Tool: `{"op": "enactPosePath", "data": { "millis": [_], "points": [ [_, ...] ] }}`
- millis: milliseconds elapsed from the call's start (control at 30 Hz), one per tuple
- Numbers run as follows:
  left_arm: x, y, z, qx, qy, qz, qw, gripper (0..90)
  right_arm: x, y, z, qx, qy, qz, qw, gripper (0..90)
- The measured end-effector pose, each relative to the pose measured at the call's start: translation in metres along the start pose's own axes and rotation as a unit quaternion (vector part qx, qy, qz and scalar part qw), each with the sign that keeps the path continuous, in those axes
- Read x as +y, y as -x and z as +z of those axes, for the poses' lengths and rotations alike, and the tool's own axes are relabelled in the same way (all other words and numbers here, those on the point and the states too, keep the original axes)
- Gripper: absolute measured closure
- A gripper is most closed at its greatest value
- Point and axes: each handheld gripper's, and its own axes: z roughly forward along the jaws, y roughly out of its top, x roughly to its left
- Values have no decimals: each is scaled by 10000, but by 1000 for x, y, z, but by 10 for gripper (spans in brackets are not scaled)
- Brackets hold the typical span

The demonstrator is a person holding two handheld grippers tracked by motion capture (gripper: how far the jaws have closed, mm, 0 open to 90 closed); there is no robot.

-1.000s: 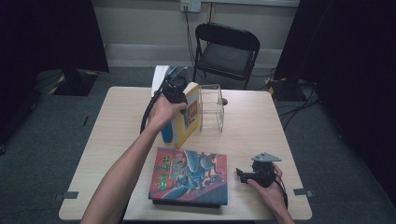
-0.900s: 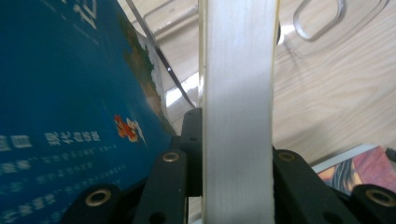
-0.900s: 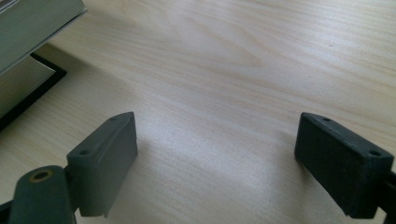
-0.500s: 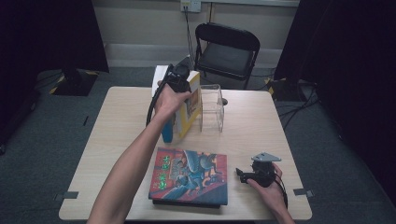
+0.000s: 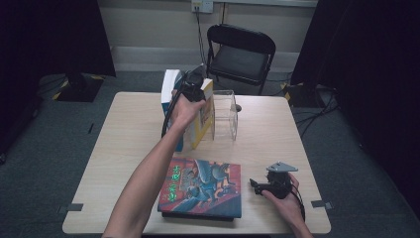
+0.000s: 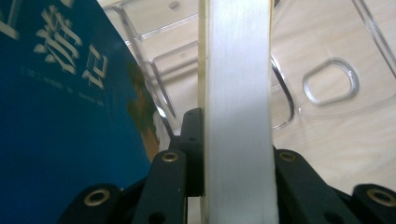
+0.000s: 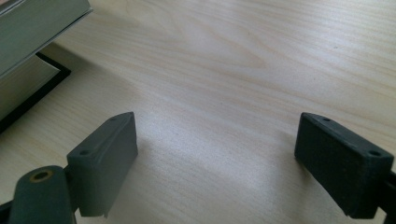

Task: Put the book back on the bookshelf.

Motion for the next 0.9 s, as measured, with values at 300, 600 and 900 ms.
{"op": "enactPosePath", "data": {
  "millis": [300,600,900],
  "points": [
    [-3,-4,-8,-139,158,108,9997,692,0,0,0,13,4,-19,10000,130],
    [-9,0,-14,-6,74,180,9998,611,0,0,0,7,3,-20,10000,129],
    [-15,0,-24,-14,54,244,9997,592,0,0,0,5,6,-20,10000,129]
  ]
}}
